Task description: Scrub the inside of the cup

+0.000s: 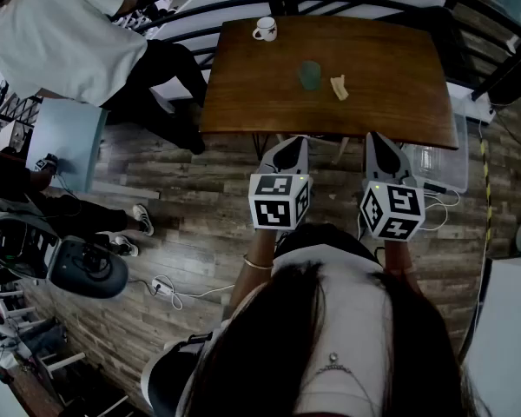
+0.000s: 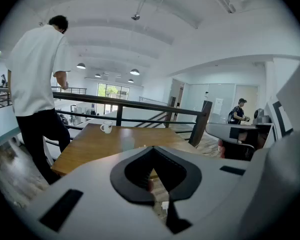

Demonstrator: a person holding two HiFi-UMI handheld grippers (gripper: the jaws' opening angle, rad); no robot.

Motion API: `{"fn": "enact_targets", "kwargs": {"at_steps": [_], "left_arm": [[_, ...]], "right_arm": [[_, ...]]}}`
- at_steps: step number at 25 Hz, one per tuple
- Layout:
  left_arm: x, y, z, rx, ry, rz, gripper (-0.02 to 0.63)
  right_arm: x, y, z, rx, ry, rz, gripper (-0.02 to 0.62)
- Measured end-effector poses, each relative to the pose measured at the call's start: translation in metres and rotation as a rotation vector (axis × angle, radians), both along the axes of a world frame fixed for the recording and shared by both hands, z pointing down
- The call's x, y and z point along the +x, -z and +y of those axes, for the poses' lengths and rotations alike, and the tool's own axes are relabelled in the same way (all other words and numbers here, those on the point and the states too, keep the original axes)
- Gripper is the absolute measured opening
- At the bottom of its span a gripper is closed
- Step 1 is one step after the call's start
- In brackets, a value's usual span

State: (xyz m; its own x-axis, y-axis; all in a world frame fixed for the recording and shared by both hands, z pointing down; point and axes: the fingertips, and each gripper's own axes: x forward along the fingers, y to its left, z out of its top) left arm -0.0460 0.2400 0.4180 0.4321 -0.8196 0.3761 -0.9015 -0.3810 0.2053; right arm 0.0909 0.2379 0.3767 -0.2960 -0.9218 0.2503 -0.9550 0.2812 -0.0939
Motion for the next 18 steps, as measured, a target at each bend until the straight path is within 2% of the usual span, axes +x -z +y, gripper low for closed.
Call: {"fn": "enact_targets", "kwargs": {"at_steps": [18], "left_arm": [[-0.009,0.002,-0.003,0.020,-0.112,-0.010,0.008]], "right_arm": [[-0.023,0.006,0.007,0.020,-0.056,-0.003,0.034]]}}
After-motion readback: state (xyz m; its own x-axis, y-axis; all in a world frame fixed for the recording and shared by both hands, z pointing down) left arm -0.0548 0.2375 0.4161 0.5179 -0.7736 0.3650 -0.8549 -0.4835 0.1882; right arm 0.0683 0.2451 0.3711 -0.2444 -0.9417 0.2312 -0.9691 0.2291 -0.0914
